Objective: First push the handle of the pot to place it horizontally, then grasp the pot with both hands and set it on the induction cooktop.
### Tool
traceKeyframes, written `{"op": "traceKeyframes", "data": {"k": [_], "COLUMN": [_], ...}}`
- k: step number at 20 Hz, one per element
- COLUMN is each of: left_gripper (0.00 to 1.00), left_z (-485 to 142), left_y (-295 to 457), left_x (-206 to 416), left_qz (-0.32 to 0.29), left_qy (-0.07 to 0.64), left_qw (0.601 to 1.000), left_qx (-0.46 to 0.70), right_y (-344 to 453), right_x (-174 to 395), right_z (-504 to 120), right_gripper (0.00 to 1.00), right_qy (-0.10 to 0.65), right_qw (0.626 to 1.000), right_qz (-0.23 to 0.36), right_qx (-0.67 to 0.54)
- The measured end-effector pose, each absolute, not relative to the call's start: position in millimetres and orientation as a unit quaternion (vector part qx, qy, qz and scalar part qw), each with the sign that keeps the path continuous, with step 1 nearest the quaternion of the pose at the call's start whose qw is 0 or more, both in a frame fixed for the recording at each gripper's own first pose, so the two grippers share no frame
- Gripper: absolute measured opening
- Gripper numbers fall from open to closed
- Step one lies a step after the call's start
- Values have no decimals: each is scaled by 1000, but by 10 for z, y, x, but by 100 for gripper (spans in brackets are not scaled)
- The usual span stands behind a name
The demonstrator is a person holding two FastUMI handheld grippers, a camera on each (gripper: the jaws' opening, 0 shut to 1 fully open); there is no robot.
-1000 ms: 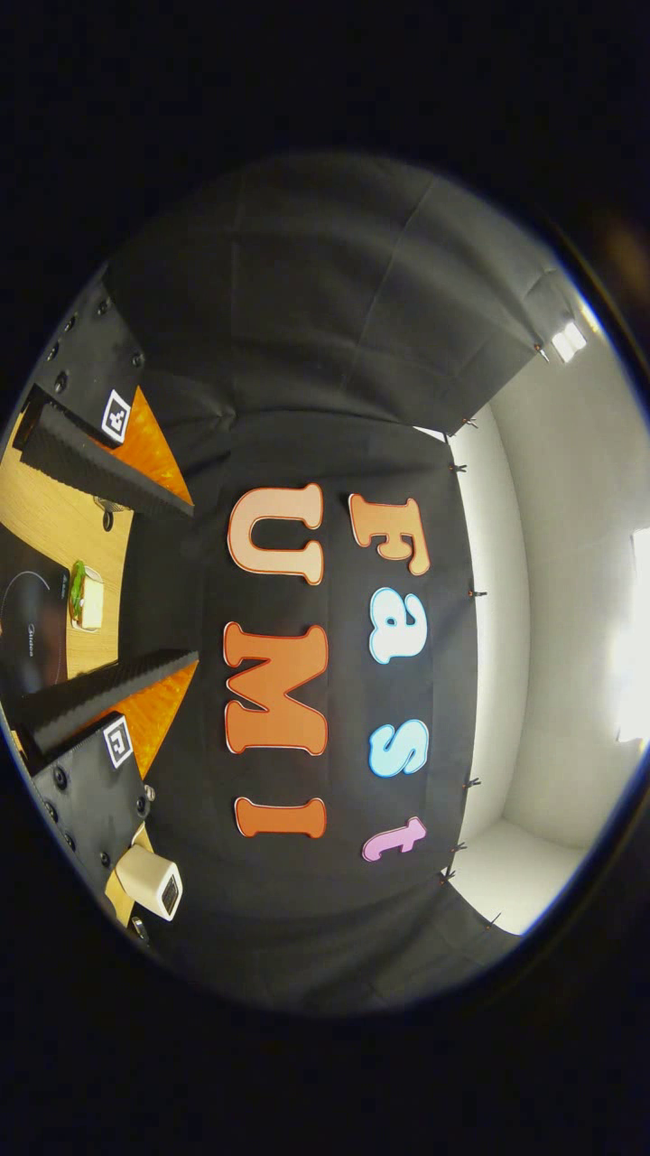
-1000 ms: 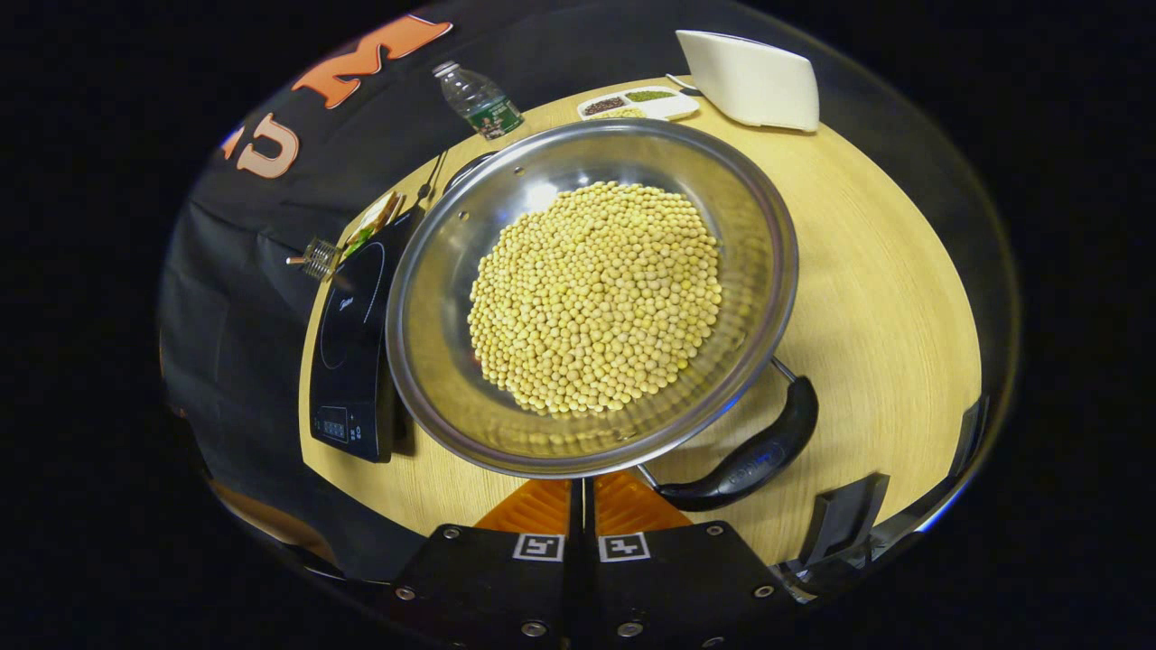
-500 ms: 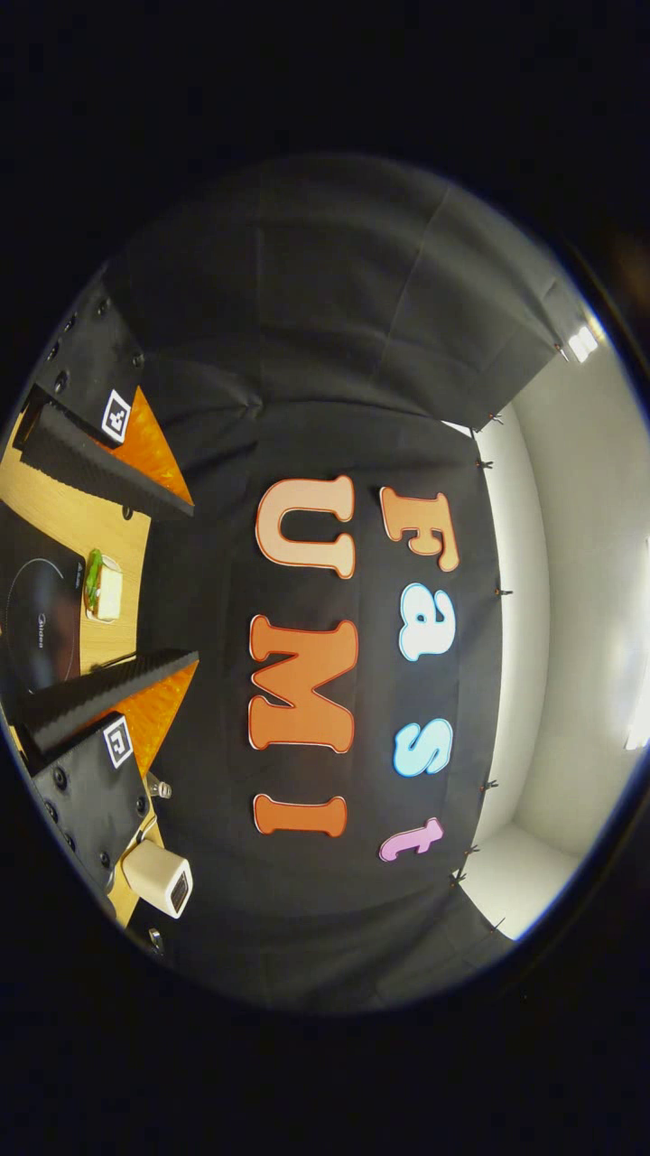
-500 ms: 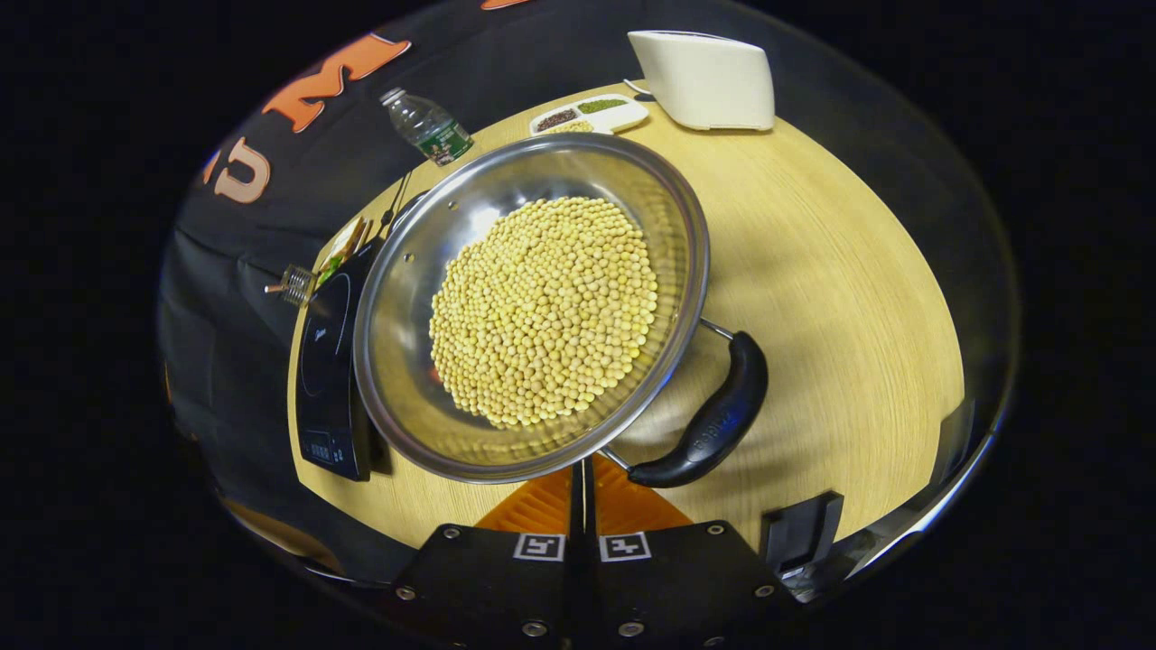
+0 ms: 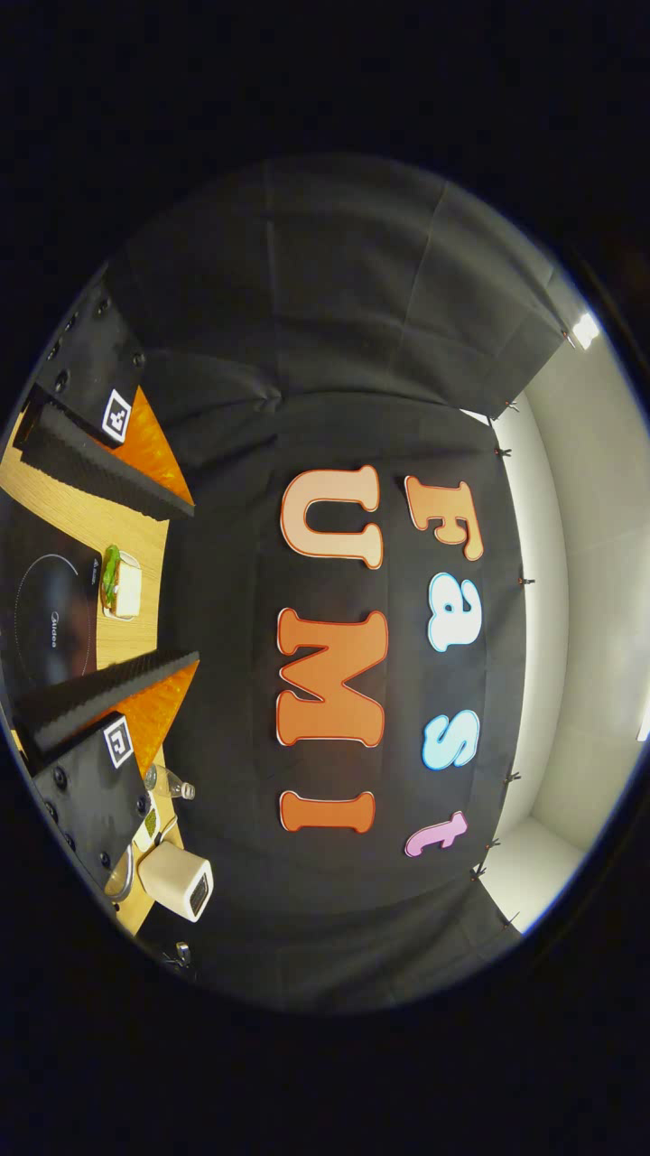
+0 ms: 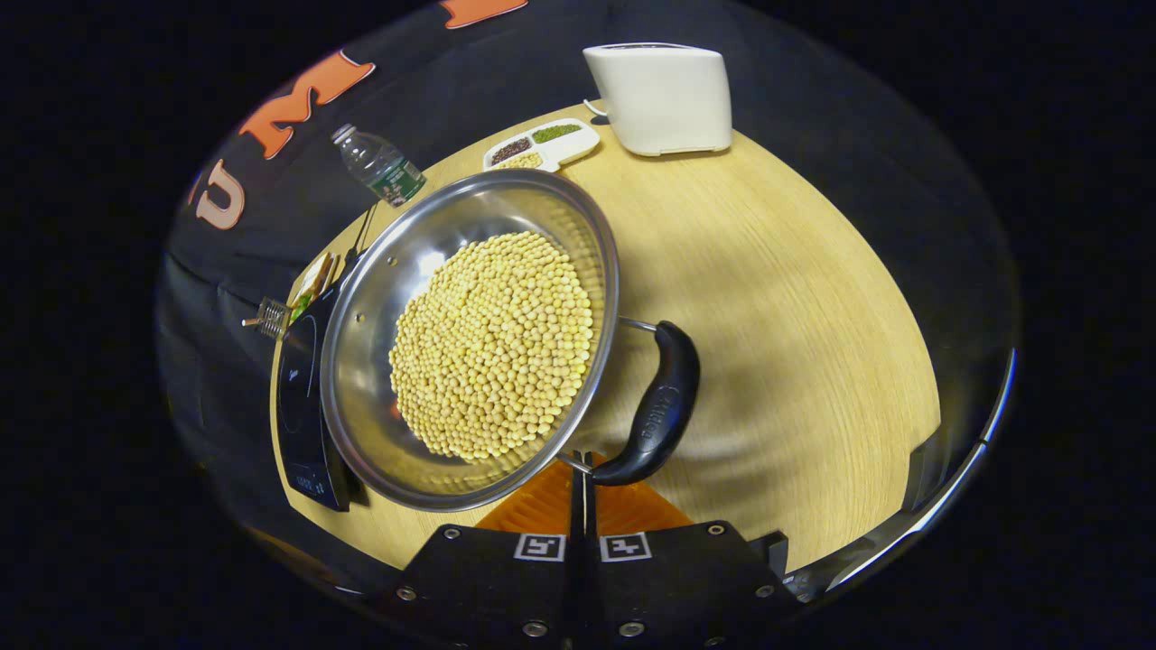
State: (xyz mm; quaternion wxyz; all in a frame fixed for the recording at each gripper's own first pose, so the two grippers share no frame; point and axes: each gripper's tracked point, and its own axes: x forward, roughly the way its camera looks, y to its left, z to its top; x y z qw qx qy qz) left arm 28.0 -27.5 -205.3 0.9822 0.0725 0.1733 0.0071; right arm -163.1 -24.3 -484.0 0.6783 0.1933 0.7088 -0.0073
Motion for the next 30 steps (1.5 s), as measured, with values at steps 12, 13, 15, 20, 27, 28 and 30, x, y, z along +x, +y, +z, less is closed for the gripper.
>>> {"op": "traceKeyframes", "data": {"k": [12,13,15,20,27,28,30], "left_gripper": [95,95,95,95,95,95,95], "left_z": [-2047,-2068,-2108,-2180,-2377,-2423,-2472], "left_y": [-237,-246,-275,-309,-428,-458,-535], "left_x": [253,266,239,267,225,219,194], "left_qz": [17,16,14,10,-4,-8,-14], "left_qy": [170,173,178,185,204,208,217], "left_qw": [981,981,980,979,976,975,973], "left_qx": [88,90,92,89,77,75,74], "right_y": [-598,-604,-639,-678,-763,-773,-776], "right_x": [-1108,-1050,-936,-740,-537,-508,-496], "right_z": [-5038,-5047,-5042,-5077,-5113,-5133,-5140], "right_gripper": [0,0,0,0,0,0,0], "right_qy": [678,674,667,659,647,646,644], "right_qw": [716,721,728,735,747,748,748], "right_qz": [-64,-67,-71,-78,-87,-89,-91], "right_qx": [154,147,140,137,127,127,135]}}
